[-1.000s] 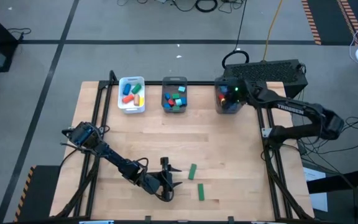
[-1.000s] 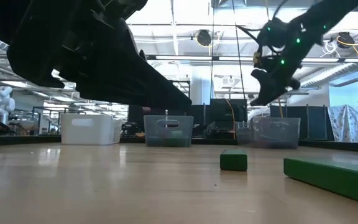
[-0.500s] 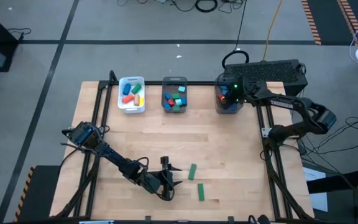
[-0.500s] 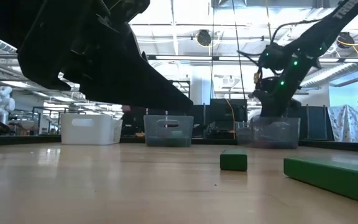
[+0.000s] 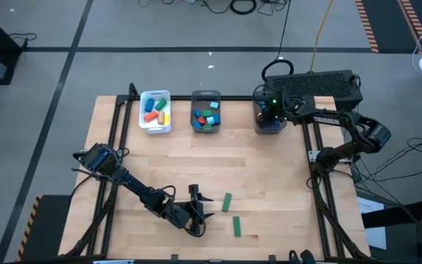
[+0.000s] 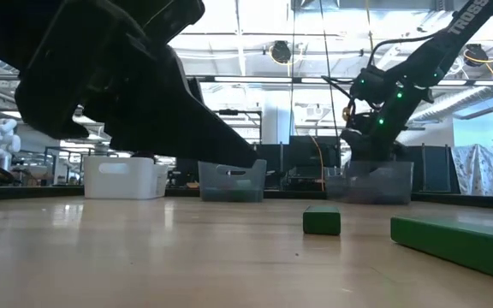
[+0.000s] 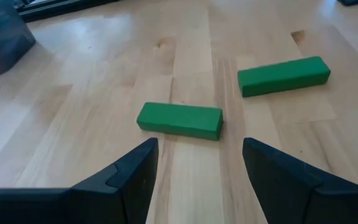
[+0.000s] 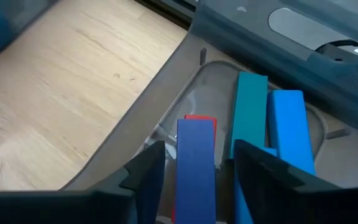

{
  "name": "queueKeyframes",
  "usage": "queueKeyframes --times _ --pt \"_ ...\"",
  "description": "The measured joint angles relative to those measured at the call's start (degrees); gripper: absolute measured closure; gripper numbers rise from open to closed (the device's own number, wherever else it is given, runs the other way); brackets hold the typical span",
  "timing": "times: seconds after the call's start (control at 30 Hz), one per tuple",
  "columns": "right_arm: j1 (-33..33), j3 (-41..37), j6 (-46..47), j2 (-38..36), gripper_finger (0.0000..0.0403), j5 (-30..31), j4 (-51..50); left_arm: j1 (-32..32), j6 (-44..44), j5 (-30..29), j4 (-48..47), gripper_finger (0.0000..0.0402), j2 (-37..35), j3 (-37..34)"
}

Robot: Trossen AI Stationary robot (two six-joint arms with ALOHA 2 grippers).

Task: Sort blocks by size
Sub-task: Put the green rectangular block into the right black bin

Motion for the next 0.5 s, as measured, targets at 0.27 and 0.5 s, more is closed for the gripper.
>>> queueKeyframes --times 0.27,0.5 --pt "0.0 0.0 -0.8 -0.9 0.022 -0.1 0.0 0.0 -1.5 0.0 -0.2 0.0164 0.0 0.0" --pt "0.5 0.0 -0.6 -6.7 0.022 -0.5 -0.5 0.0 -1.5 0.0 -0.1 0.0164 0.0 0.0"
